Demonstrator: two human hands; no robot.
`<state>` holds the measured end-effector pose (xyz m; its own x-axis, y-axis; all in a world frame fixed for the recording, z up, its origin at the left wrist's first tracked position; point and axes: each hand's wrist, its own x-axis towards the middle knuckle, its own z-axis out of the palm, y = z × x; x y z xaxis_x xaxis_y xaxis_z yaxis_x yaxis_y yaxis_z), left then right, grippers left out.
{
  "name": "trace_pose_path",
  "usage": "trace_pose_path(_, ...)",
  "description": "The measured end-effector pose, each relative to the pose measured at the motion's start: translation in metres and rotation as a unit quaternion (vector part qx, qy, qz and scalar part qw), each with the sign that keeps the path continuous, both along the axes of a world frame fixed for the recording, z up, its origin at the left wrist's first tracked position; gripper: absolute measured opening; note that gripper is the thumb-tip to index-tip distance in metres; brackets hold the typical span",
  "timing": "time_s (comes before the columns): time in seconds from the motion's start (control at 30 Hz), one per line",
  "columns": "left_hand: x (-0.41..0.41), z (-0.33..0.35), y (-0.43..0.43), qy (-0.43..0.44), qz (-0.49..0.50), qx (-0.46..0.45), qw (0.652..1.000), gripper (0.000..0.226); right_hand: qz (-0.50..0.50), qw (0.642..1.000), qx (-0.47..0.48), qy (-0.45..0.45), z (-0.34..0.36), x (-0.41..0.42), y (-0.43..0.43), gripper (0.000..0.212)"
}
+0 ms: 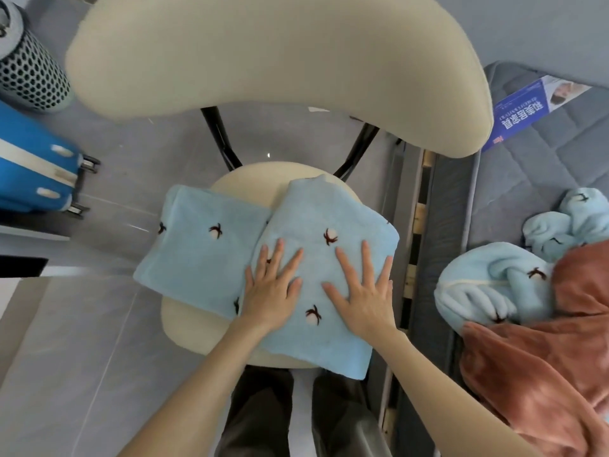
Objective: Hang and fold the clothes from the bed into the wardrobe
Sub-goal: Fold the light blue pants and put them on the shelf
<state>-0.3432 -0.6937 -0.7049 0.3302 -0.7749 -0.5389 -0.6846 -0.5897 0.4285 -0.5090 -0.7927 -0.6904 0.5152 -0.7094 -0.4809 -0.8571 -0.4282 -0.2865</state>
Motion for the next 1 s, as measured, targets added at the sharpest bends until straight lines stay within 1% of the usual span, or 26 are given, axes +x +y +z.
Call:
trace_pose_path(0.1, -0.003, -0.016, 0.006, 0.002, 0.014, -0.033, 0.999, 0.054, -0.008, 0.999, 0.017, -0.046, -0.007, -0.004, -0.006, 0.071)
trace_pose_path(0.13, -0.001, -0.017, 0.005, 0.003, 0.014, -0.041, 0.999, 0.054, -0.032, 0.996, 0.023, -0.075, -0.008, -0.005, -0.005, 0.074)
trace_pose_path(0.17, 0.000, -0.017, 0.006, 0.006, 0.017, -0.046, 0.999, 0.054, -0.082, 0.990, 0.039, -0.108, -0.007, -0.008, -0.002, 0.079)
trace_pose_path(0.2, 0.001, -0.015, 0.007, 0.006, 0.022, -0.053, 0.998, 0.054, -0.156, 0.974, 0.070, -0.149, -0.003, -0.010, 0.000, 0.086)
trace_pose_path(0.23, 0.001, -0.013, 0.007, 0.008, 0.027, -0.062, 0.998, 0.053, -0.231, 0.947, 0.111, -0.192, -0.001, -0.013, 0.003, 0.095)
trace_pose_path(0.27, 0.002, -0.009, 0.008, 0.011, 0.036, -0.073, 0.997, 0.052, -0.286, 0.918, 0.154, -0.229, 0.002, -0.016, 0.004, 0.104)
trace_pose_path(0.3, 0.002, -0.006, 0.009, 0.016, 0.043, -0.088, 0.995, 0.051, -0.317, 0.896, 0.188, -0.246, 0.004, -0.019, 0.004, 0.109)
trace_pose_path(0.33, 0.002, -0.004, 0.009, 0.028, 0.052, -0.107, 0.992, 0.050, -0.338, 0.882, 0.218, -0.245, 0.007, -0.022, 0.003, 0.113)
trace_pose_path(0.4, 0.002, 0.000, 0.010, 0.082, 0.087, -0.139, 0.983, 0.051, -0.399, 0.849, 0.274, -0.210, 0.013, -0.027, -0.005, 0.114)
trace_pose_path(0.43, 0.003, 0.002, 0.011, 0.120, 0.117, -0.144, 0.975, 0.052, -0.425, 0.833, 0.298, -0.192, 0.017, -0.029, -0.009, 0.110)
trace_pose_path(0.47, 0.004, 0.004, 0.013, 0.160, 0.151, -0.142, 0.965, 0.053, -0.429, 0.825, 0.318, -0.183, 0.021, -0.029, -0.012, 0.098)
trace_pose_path(0.53, 0.004, 0.009, 0.017, 0.229, 0.209, -0.121, 0.943, 0.054, -0.389, 0.846, 0.323, -0.172, 0.037, -0.026, -0.014, 0.074)
trace_pose_path(0.63, 0.001, 0.020, 0.021, 0.327, 0.273, -0.085, 0.901, 0.053, -0.361, 0.873, 0.271, -0.183, 0.067, -0.017, -0.016, 0.065)
trace_pose_path(0.67, -0.004, 0.025, 0.021, 0.355, 0.277, -0.073, 0.890, 0.052, -0.353, 0.884, 0.239, -0.191, 0.080, -0.013, -0.018, 0.064)
trace_pose_path(0.7, -0.010, 0.029, 0.020, 0.372, 0.266, -0.061, 0.887, 0.051, -0.337, 0.898, 0.205, -0.194, 0.092, -0.010, -0.022, 0.062)
trace_pose_path(0.8, -0.025, 0.039, 0.018, 0.389, 0.242, -0.029, 0.888, 0.050, -0.259, 0.947, 0.105, -0.158, 0.123, 0.003, -0.027, 0.061)
trace_pose_path(0.87, -0.025, 0.043, 0.022, 0.387, 0.275, -0.028, 0.880, 0.046, -0.201, 0.968, 0.064, -0.139, 0.136, 0.020, -0.021, 0.059)
trace_pose_path(0.93, -0.012, 0.049, 0.033, 0.377, 0.340, -0.027, 0.861, 0.039, -0.144, 0.977, 0.067, -0.142, 0.142, 0.043, -0.005, 0.056)
trace_pose_path(1.0, 0.006, 0.054, 0.051, 0.370, 0.414, -0.021, 0.831, 0.035, -0.092, 0.979, 0.118, -0.140, 0.139, 0.067, 0.016, 0.055)
